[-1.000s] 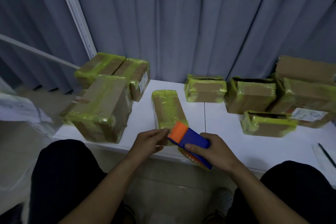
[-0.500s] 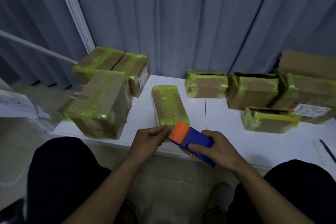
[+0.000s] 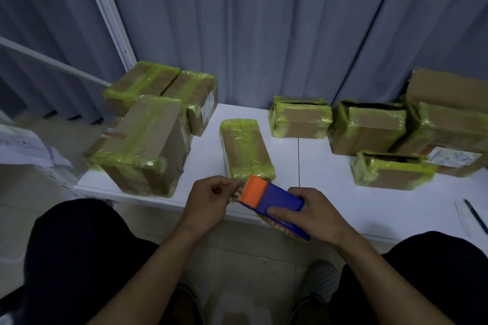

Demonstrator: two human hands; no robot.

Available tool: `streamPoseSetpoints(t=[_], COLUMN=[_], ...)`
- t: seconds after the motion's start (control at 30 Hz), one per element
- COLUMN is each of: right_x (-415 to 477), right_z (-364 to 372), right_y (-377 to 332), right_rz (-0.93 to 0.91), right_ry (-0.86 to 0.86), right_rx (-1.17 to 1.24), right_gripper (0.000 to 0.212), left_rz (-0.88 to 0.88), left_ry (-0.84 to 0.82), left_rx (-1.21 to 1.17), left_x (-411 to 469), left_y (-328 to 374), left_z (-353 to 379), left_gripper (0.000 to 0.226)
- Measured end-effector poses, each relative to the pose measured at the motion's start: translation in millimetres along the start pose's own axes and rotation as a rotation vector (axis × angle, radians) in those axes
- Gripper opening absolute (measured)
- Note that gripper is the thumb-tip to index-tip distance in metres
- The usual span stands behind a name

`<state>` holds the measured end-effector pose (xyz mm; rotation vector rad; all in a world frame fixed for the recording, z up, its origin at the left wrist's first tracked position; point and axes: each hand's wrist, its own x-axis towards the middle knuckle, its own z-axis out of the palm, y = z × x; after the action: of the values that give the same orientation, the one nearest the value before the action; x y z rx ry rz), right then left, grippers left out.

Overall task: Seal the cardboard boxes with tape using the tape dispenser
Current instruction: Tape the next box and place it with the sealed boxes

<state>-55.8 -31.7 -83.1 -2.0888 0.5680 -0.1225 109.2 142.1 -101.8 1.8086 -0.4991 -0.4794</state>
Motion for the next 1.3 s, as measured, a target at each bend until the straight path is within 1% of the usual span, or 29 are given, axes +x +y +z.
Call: streamPoseSetpoints(t=[0.1, 0.2, 0.3, 0.43, 0.57, 0.7, 0.73, 0.83, 0.9, 1.13, 1.2, 1.3], right_x=[-1.5, -5.1, -6.8, -4.8, -3.3, 1.0, 2.9, 10.0, 14.8, 29.2, 34.7, 41.4], right_z=[0.0, -5.7, -10.0, -6.3, -12.5, -14.5, -15.0, -18.3, -20.0, -11.6, -7.2, -1.1], right_y=[1.6, 5.5, 6.0, 5.2, 0.8, -11.1, -13.1, -17.2, -21.5, -42.6, -46.1, -50.4], right_rz=[-0.013, -0.02, -0.009, -0.013, -0.005, -0.024, -0.028, -0.013, 0.004, 0.045, 0.046, 0.054], right_ry=[0.012, 0.034, 0.05, 0.067, 0.072, 0.062, 0.051, 0.013, -0.011, -0.009, 0.038, 0.083], right_rx=[-0.036, -0.122, -0.175, -0.192, -0.179, -0.238, -0.27, -0.336, -0.378, -0.493, -0.578, -0.757], right_gripper=[0.046, 0.054, 0.054, 0.055, 0.054, 0.044, 0.047, 0.064, 0.068, 0.068, 0.067, 0.065], left_rz=[0.033, -0.006, -0.004, -0.017, -0.038, -0.051, -0.054, -0.064, -0.076, -0.142, -0.199, -0.339], left_ry=[0.01, 0.071, 0.075, 0.137, 0.17, 0.205, 0.222, 0.262, 0.267, 0.261, 0.256, 0.185], left_rx=[0.057, 0.03, 0.072, 0.079, 0.01, -0.016, -0.025, -0.081, -0.1, -0.155, -0.171, -0.263], left_x=[-2.0, 1.4, 3.3, 3.2, 5.8, 10.0, 11.5, 18.2, 22.4, 39.9, 43.6, 47.2], left_y=[-0.9, -4.7, -6.5, -9.6, -15.2, -14.9, -14.4, -11.7, -12.9, -29.0, -35.8, -41.9], left_z=[-4.0, -18.2, -23.9, -21.3, -25.1, -26.6, -28.0, -32.6, -33.8, -29.6, -25.1, -20.1], left_gripper=[0.011, 0.011, 0.012, 0.014, 0.01, 0.008, 0.008, 0.008, 0.009, 0.01, 0.011, 0.012])
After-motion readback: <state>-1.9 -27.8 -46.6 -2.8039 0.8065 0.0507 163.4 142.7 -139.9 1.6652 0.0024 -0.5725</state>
